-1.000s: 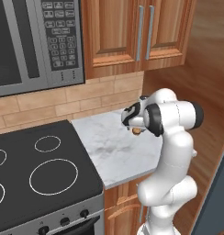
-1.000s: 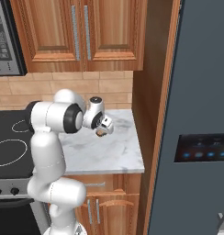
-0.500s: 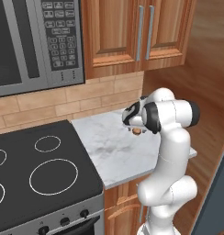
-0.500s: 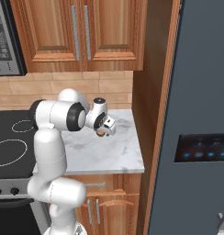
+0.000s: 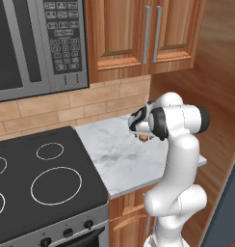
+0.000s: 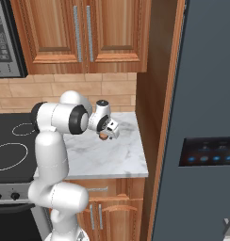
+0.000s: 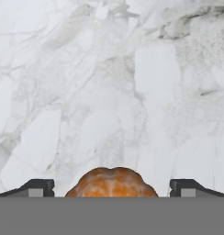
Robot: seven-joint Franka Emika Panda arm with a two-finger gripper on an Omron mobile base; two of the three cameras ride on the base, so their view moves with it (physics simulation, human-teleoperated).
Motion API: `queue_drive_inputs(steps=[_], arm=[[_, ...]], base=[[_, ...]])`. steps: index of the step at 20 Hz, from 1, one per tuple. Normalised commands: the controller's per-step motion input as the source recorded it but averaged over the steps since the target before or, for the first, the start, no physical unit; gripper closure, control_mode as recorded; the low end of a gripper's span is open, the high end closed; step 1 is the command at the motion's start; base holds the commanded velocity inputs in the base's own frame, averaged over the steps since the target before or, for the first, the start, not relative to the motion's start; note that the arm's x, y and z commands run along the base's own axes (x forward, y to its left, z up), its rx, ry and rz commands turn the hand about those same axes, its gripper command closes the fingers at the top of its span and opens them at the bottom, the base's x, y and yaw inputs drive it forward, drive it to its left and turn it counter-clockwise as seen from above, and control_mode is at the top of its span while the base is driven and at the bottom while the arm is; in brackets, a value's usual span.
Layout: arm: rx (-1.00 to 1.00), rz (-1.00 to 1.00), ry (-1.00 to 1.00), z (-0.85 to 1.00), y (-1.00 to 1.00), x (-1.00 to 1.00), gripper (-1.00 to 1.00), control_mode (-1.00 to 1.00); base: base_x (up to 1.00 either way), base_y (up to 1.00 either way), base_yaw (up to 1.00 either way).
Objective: Place the liquor on the top shelf of the fridge to keep it out of children's reach, and place the lime and tangerine on lower shelves for easy access.
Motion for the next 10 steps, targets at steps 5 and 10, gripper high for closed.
queue_drive_inputs(steps=[5, 10], arm=[[0.00, 0.00, 0.00, -0.05, 0.00, -0.10, -1.00, -1.00], [0.00, 0.00, 0.00, -0.07, 0.00, -0.17, -1.00, -1.00]], base=[[0.00, 0.00, 0.00], [0.00, 0.00, 0.00]])
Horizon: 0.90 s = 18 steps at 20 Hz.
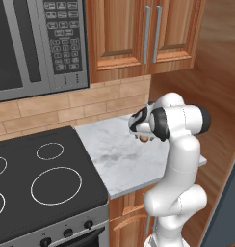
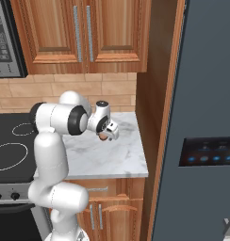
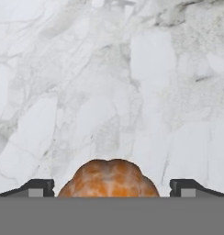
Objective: Place the liquor on the top shelf of the fridge to keep it out of children's reach, and place the lime and tangerine on lower shelves for easy access.
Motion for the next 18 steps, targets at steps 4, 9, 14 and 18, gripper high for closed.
queue_drive_inputs(steps=[4, 9, 14, 18], arm=[[0.00, 0.00, 0.00, -0.07, 0.00, -0.11, -1.00, -1.00], [0.00, 0.00, 0.01, -0.09, 0.00, -0.01, 1.00, -1.00], [0.00, 0.00, 0.02, -0.14, 0.01, 0.00, 1.00, -1.00], [0.00, 0.00, 0.02, -0.16, 0.01, -0.04, 1.00, -1.00]], base=[[0.00, 0.00, 0.00], [0.00, 0.00, 0.00], [0.00, 0.00, 0.00], [0.00, 0.00, 0.00]])
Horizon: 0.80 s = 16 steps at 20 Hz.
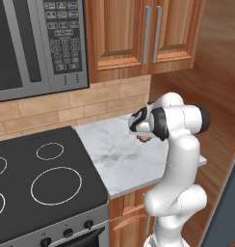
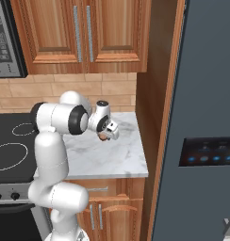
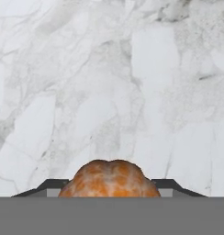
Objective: Place the liquor on the top shelf of the fridge to keep it out of children's reach, and place the lime and tangerine on lower shelves for easy access.
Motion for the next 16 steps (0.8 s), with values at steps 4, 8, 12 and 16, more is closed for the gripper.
queue_drive_inputs(steps=[4, 8, 12, 16], arm=[[0.00, 0.00, 0.00, -0.04, 0.00, -0.36, 1.00, -1.00], [0.00, 0.02, -0.09, 0.19, 0.00, -0.84, 1.00, -1.00], [0.00, 0.06, -0.15, 0.33, 0.00, -0.95, 1.00, -1.00], [0.00, 0.07, -0.25, 0.54, 0.01, -0.96, 1.00, -1.00]], base=[[0.00, 0.00, 0.00], [0.00, 0.00, 0.00], [0.00, 0.00, 0.00], [0.00, 0.00, 0.00]])
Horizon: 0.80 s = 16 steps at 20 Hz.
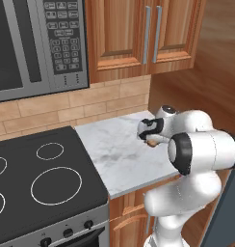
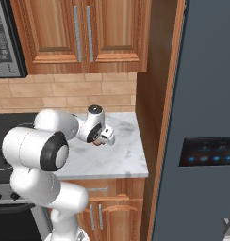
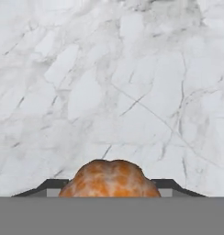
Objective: Place the liquor on the top shelf of the fridge to keep it out of children's reach, and place the lime and tangerine on lower shelves for easy access.
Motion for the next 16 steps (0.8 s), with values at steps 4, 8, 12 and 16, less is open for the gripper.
queue_drive_inputs(steps=[4, 8, 12, 16], arm=[[0.00, 0.11, -0.35, 0.77, 0.18, -0.99, 1.00, -1.00], [0.00, 0.13, -0.42, 0.89, 0.33, -0.84, 1.00, -1.00], [0.00, 0.09, -0.34, 1.00, 0.29, -0.76, 1.00, -1.00], [-0.01, 0.04, -0.18, 1.00, 0.20, -0.59, 1.00, -1.00]], base=[[0.00, 0.00, 0.00], [0.00, 0.00, 0.00], [0.00, 0.00, 0.00], [0.00, 0.00, 0.00]])
